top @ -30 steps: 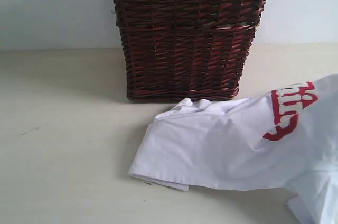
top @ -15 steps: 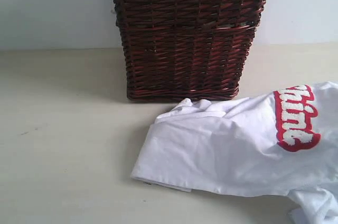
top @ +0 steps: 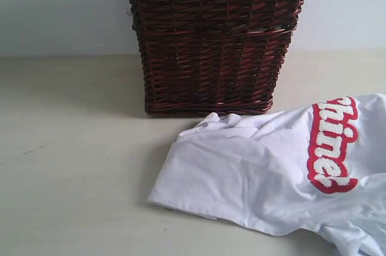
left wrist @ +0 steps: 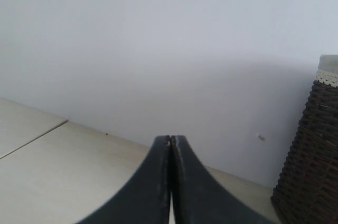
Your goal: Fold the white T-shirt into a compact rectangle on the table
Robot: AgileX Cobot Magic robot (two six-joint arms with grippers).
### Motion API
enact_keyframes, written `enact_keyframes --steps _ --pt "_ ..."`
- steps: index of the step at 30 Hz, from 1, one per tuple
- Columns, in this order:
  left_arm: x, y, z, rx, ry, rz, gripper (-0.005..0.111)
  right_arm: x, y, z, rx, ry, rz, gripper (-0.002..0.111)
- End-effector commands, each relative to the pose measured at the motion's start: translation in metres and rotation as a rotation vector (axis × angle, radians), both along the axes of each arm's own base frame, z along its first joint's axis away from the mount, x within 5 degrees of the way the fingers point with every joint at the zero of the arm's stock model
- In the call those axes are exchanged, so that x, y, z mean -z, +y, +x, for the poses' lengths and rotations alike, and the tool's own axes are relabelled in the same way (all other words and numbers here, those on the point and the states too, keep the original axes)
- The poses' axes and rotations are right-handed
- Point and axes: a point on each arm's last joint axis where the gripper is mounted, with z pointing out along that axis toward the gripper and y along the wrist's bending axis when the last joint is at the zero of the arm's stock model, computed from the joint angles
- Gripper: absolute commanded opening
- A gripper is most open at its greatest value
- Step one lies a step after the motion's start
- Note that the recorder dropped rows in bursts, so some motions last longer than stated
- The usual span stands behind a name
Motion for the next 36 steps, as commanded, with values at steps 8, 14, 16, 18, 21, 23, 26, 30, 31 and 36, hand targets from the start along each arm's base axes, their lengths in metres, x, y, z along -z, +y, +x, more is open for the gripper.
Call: enact_keyframes --steps 8,14,16,18,21,23,26,30,31,36 --pt "0.001 0.000 0.000 0.000 -0.001 0.004 0.000 0.040 0.042 0.037 -0.019 0.023 0.632 0.020" --pt "0.001 0.000 0.000 0.000 -0.001 0.004 0.000 0.077 0.050 0.045 -0.094 0.185 0.711 0.000" --pt "0.001 0.000 0.000 0.000 -0.001 0.004 0.000 0.090 0.048 0.049 -0.100 0.212 0.687 0.000" --pt "0.001 0.000 0.000 0.000 -0.001 0.004 0.000 0.102 0.045 0.053 -0.083 0.220 0.658 0.000" --pt "0.001 0.000 0.000 0.000 -0.001 0.004 0.000 0.119 0.040 0.059 -0.035 0.234 0.628 0.000" --pt "0.001 0.000 0.000 0.000 -0.001 0.004 0.000 0.132 0.039 0.059 -0.023 0.270 0.631 0.000" --pt "0.001 0.000 0.000 0.000 -0.001 0.004 0.000 0.147 0.045 0.060 -0.050 0.323 0.614 0.000" --pt "0.001 0.000 0.000 0.000 -0.001 0.004 0.000 0.173 0.081 0.063 -0.138 0.375 0.503 0.000" --pt "0.001 0.000 0.000 0.000 -0.001 0.004 0.000 0.177 0.089 0.062 -0.158 0.382 0.485 0.000" --pt "0.001 0.000 0.000 0.000 -0.001 0.004 0.000 0.202 0.146 0.048 -0.345 0.484 0.412 0.000"
